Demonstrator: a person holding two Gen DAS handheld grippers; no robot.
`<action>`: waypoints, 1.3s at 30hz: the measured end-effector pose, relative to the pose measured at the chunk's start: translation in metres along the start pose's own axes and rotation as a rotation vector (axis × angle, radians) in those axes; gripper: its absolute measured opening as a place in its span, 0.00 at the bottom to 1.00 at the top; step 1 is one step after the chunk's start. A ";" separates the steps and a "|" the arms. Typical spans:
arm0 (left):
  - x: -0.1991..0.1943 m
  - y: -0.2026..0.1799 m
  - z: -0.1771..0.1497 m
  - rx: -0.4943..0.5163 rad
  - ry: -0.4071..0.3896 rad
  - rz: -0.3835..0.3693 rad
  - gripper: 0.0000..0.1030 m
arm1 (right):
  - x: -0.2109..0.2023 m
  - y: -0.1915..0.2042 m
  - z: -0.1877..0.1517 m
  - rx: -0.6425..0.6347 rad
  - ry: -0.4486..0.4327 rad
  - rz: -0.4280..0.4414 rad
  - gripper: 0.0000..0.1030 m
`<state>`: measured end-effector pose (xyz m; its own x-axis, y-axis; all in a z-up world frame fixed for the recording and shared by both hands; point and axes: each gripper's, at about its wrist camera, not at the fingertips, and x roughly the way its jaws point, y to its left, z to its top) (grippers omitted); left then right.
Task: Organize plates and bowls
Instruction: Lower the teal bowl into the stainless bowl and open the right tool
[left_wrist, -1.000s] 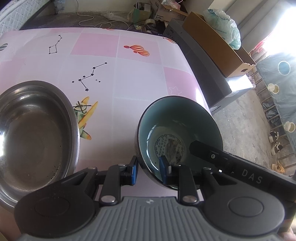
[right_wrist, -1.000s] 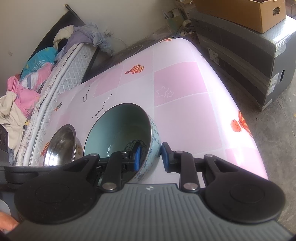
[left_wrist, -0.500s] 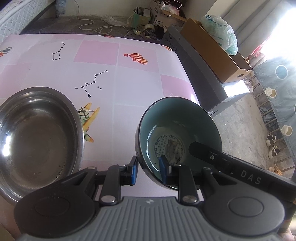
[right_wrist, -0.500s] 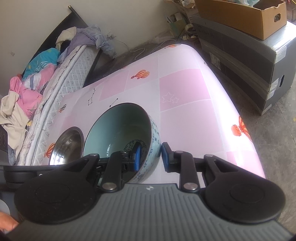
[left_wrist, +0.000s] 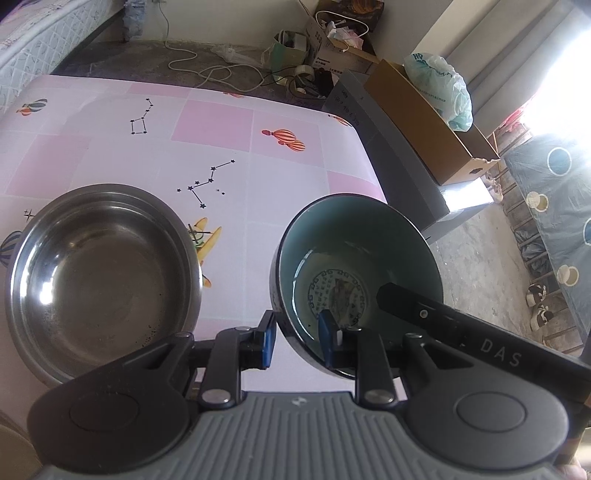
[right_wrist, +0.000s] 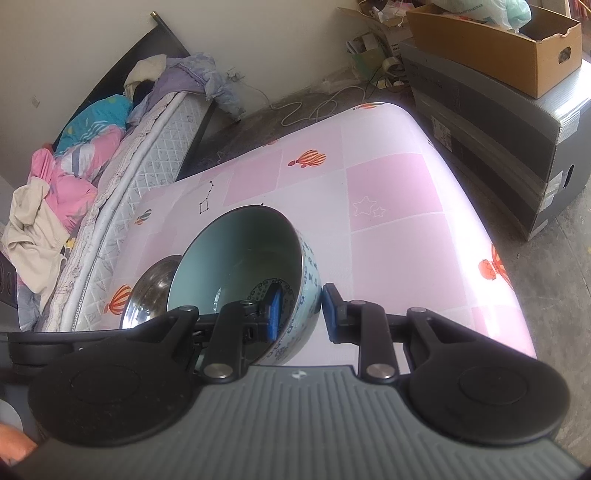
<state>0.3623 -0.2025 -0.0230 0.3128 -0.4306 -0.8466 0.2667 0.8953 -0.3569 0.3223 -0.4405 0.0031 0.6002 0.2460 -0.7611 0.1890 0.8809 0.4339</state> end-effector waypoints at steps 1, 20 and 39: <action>-0.003 0.003 0.000 -0.004 -0.005 0.000 0.24 | -0.001 0.005 0.000 -0.006 0.000 0.003 0.23; -0.063 0.122 0.001 -0.158 -0.081 0.111 0.24 | 0.049 0.137 -0.010 -0.117 0.102 0.117 0.23; -0.016 0.163 0.001 -0.177 -0.016 0.120 0.32 | 0.137 0.155 -0.025 -0.205 0.177 0.030 0.23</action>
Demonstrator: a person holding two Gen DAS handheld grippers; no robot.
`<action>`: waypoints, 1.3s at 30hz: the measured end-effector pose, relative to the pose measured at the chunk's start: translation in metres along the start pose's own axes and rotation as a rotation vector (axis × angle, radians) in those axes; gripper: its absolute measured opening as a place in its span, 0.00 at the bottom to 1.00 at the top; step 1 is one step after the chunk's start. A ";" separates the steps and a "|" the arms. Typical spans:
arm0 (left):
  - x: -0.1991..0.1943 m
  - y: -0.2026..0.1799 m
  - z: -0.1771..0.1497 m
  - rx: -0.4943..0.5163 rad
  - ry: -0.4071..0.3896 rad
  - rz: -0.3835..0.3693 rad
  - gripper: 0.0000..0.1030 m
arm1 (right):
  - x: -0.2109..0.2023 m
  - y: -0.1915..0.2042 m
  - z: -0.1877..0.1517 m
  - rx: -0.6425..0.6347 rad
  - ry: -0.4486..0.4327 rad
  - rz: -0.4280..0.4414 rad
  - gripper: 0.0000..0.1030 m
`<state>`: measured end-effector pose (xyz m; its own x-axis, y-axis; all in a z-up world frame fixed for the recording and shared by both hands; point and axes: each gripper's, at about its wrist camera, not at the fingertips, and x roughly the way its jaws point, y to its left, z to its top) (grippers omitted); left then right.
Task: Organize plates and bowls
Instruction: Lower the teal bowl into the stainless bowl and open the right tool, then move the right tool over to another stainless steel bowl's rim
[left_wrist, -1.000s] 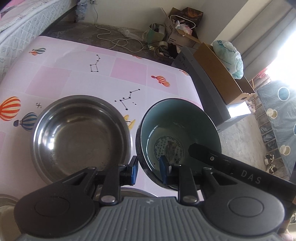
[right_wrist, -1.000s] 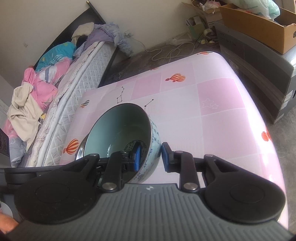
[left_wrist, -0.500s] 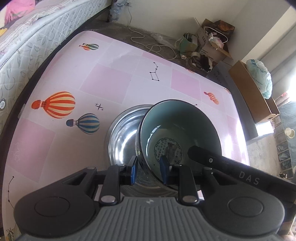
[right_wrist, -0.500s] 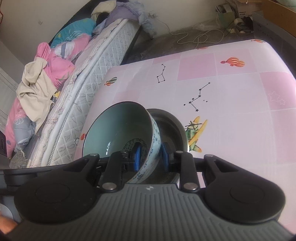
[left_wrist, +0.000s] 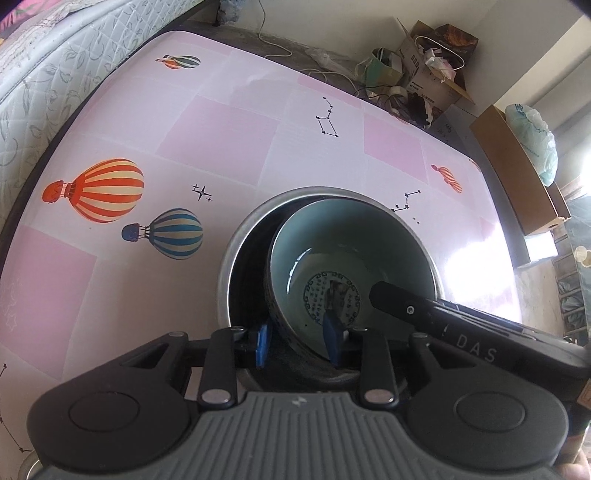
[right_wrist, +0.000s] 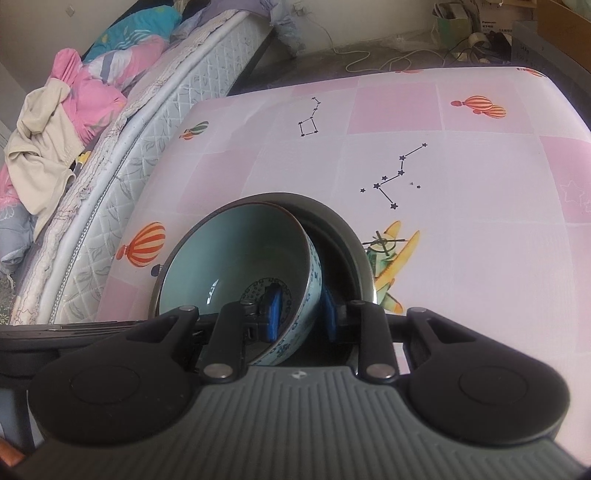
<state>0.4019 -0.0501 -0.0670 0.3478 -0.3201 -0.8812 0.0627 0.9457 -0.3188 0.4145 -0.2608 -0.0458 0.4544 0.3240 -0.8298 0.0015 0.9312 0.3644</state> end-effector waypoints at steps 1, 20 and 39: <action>-0.001 -0.001 0.000 0.003 0.000 -0.009 0.37 | -0.001 0.000 0.000 -0.003 -0.004 -0.001 0.23; -0.115 -0.032 -0.049 0.129 -0.194 -0.083 0.79 | -0.122 -0.015 -0.017 0.048 -0.175 0.160 0.51; -0.164 0.009 -0.230 0.040 -0.279 -0.109 0.82 | -0.270 -0.066 -0.238 0.264 -0.280 0.272 0.62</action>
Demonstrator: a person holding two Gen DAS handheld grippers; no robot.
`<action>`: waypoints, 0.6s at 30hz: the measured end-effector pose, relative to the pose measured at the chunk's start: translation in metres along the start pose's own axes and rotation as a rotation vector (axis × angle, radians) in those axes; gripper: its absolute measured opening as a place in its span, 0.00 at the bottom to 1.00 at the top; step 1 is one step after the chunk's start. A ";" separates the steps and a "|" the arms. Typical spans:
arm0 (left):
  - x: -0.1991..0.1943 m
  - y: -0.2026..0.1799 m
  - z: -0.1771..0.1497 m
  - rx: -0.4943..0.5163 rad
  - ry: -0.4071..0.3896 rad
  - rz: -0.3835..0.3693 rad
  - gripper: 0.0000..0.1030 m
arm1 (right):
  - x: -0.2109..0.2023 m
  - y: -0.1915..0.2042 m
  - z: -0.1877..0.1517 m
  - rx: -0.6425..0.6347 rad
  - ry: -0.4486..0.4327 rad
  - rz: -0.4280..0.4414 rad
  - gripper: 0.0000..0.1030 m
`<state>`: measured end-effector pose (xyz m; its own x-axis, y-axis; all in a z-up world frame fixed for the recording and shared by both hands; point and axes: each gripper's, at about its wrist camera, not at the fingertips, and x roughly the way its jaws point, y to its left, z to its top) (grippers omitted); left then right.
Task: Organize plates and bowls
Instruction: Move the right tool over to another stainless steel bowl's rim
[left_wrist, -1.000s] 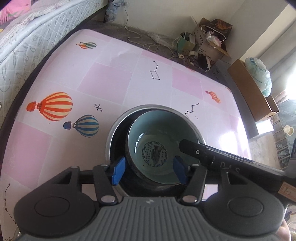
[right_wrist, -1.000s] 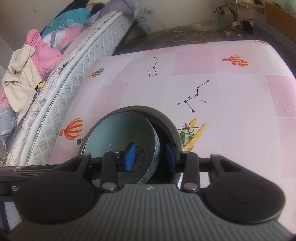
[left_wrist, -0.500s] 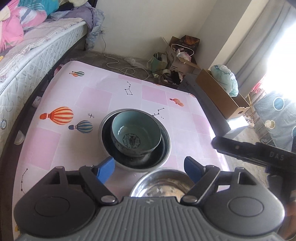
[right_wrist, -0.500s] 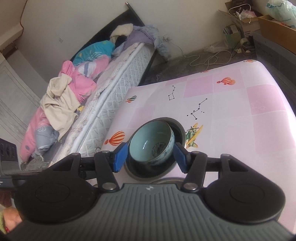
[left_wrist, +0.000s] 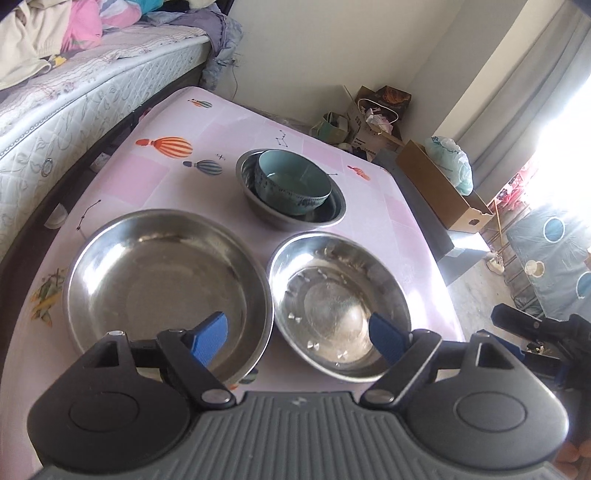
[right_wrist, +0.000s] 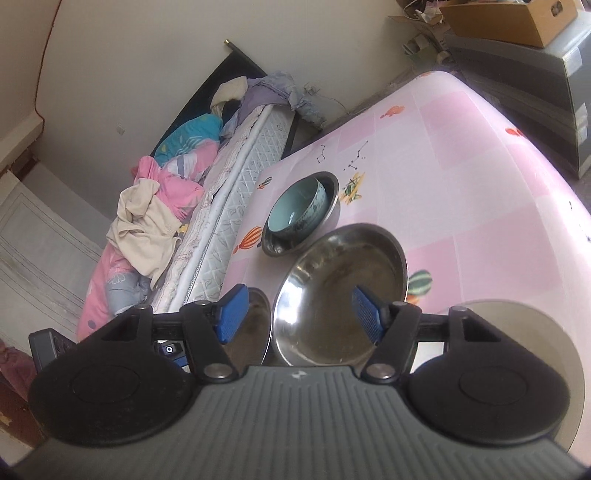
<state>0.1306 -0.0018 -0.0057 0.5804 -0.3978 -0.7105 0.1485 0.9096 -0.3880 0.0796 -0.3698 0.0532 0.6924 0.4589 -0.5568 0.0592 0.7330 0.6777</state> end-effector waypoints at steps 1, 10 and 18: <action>-0.003 0.000 -0.005 0.002 -0.004 0.009 0.82 | -0.002 -0.002 -0.009 0.019 0.004 -0.001 0.62; -0.034 0.013 -0.045 -0.008 -0.054 0.074 0.82 | -0.012 0.022 -0.056 -0.019 0.046 0.009 0.63; -0.053 0.044 -0.073 -0.069 -0.074 0.130 0.82 | -0.012 0.041 -0.083 -0.044 0.084 0.041 0.63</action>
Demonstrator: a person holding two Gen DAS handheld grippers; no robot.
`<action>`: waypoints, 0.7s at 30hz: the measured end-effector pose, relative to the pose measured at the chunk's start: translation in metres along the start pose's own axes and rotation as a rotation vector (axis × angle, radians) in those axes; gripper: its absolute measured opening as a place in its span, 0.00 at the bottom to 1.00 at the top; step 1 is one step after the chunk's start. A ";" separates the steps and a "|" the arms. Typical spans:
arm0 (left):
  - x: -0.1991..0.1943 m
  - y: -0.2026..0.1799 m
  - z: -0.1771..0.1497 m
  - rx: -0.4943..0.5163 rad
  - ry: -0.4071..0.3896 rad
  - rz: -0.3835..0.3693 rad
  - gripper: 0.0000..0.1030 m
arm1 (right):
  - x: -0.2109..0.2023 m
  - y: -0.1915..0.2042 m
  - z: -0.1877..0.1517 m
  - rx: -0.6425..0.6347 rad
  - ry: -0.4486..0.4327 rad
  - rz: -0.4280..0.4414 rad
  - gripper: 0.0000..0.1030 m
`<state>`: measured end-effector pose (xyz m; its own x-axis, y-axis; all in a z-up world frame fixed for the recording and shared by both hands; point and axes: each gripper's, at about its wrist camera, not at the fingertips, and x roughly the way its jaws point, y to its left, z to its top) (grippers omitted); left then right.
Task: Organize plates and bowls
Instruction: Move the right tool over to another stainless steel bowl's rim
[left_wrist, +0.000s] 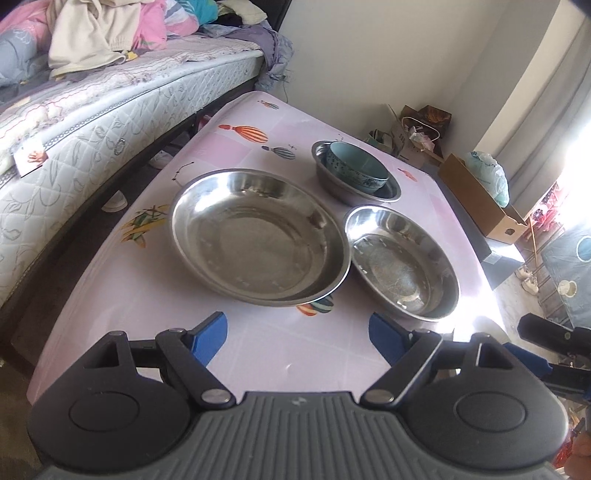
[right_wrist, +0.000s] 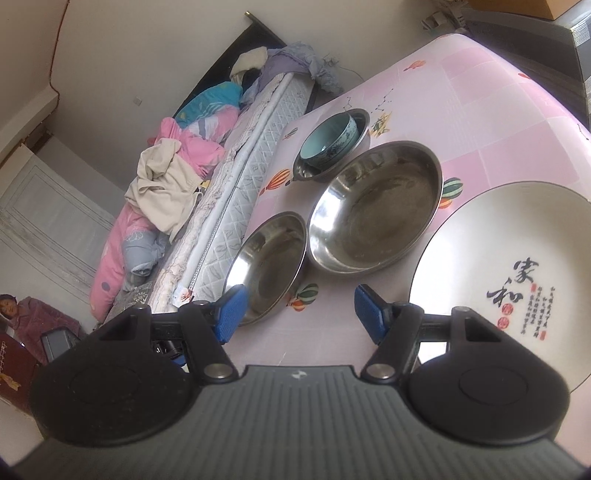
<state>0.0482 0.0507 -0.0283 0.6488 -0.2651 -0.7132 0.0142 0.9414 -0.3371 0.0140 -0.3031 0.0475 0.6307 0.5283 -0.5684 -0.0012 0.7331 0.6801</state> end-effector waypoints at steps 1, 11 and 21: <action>-0.002 0.005 -0.003 -0.009 -0.002 0.010 0.82 | 0.003 0.002 -0.003 -0.002 0.010 0.004 0.63; -0.006 0.044 -0.020 -0.053 -0.045 0.112 0.82 | 0.037 0.023 -0.030 -0.036 0.081 0.004 0.63; 0.006 0.067 0.005 -0.050 -0.141 0.166 0.77 | 0.105 0.041 -0.026 -0.043 0.117 0.006 0.63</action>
<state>0.0569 0.1133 -0.0523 0.7394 -0.0725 -0.6694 -0.1368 0.9573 -0.2548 0.0605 -0.2068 0.0036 0.5356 0.5775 -0.6162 -0.0394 0.7459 0.6649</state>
